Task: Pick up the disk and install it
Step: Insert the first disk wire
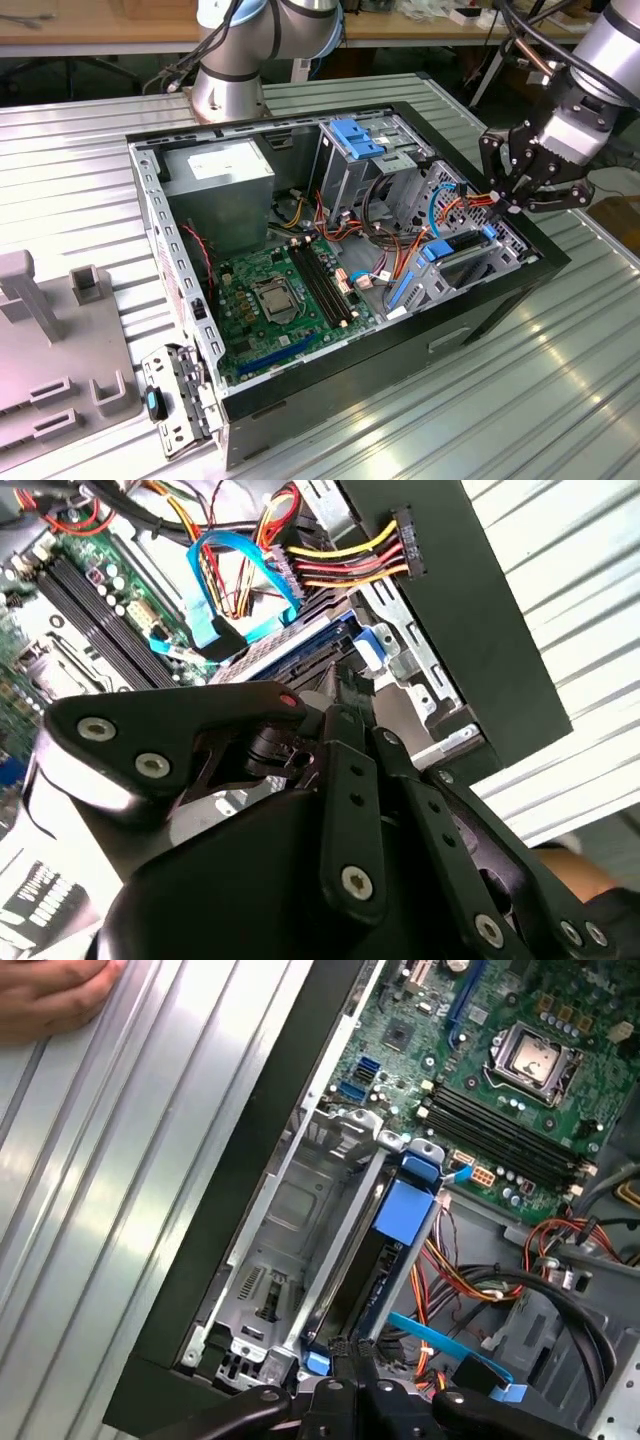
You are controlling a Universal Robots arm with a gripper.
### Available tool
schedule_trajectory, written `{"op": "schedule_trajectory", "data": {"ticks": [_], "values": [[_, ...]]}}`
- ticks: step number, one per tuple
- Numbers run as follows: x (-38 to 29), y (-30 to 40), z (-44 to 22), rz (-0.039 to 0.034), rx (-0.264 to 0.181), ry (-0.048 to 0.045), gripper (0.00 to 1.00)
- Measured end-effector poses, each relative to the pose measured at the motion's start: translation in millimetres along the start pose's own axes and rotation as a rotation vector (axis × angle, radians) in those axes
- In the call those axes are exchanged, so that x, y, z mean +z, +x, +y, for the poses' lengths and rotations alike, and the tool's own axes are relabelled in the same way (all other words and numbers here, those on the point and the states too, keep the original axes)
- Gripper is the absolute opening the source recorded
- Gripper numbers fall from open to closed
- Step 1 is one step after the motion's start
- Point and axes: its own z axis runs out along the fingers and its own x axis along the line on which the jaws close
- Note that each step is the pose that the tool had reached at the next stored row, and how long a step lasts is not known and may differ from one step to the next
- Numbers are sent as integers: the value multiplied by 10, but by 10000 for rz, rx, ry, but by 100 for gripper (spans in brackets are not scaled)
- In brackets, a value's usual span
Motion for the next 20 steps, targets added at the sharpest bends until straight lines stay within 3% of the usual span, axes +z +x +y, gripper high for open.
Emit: {"op": "schedule_trajectory", "data": {"ticks": [4, 9, 10, 11, 20], "values": [[-1, -80, -64, 198, -28, -101, 11], [5, -199, -142, 375, -42, -188, 11], [6, -223, -155, 461, -81, -232, 11], [7, -226, -158, 490, -183, -250, 11], [8, -216, -180, 455, -1038, -262, 11]]}}
